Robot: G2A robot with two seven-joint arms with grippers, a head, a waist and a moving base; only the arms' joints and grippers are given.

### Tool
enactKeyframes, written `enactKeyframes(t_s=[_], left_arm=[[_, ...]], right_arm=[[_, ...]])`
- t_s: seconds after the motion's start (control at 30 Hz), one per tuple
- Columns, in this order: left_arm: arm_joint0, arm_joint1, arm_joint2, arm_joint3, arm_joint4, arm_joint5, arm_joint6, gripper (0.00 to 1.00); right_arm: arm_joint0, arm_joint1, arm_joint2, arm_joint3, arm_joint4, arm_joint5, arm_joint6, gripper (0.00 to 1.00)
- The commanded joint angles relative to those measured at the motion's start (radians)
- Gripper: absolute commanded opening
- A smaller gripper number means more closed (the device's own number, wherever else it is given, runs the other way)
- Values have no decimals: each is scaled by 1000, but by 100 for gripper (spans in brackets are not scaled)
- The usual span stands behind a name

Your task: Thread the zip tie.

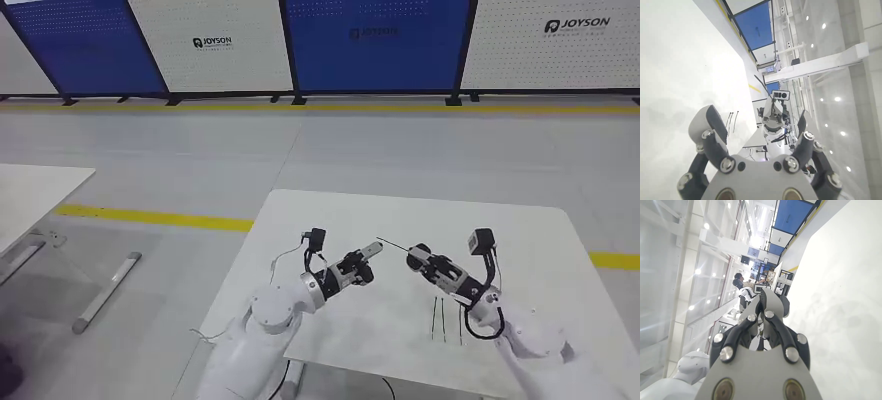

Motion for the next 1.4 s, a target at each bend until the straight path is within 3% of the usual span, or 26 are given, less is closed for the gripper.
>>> enactKeyframes(t_s=[0.0,0.1,0.17,0.5,0.6,0.77,0.87,1.13,1.3,1.33,1.37], left_arm=[[-17,-1,22,7,-1,6,9,100],[-49,-4,51,32,-15,36,25,100],[-63,-10,61,47,-17,72,130,100],[-63,-10,61,47,-17,72,130,100],[-63,-9,62,51,-55,48,112,100],[-68,-3,53,84,-130,-27,38,100],[-72,-4,49,95,-136,-17,92,100],[-71,-4,56,96,-137,-23,96,100],[-83,-1,67,127,-143,-47,86,100],[-86,1,66,132,-152,-50,80,60],[-87,2,65,136,-155,-53,78,38]], right_arm=[[-3,-5,-8,-3,-9,-3,-8,0],[10,-19,-41,3,-3,19,1,0],[30,-27,-57,12,-10,39,-3,0],[30,-27,-57,12,-10,39,-3,0],[30,-27,-57,12,-10,39,-3,0],[30,-27,-57,12,-10,39,-3,0],[30,-27,-57,12,-10,39,-3,0],[18,-30,-53,3,-13,37,-17,0],[5,-37,-40,13,18,13,-20,0],[4,-39,-37,19,24,7,-18,0],[3,-41,-35,23,28,4,-18,0]])
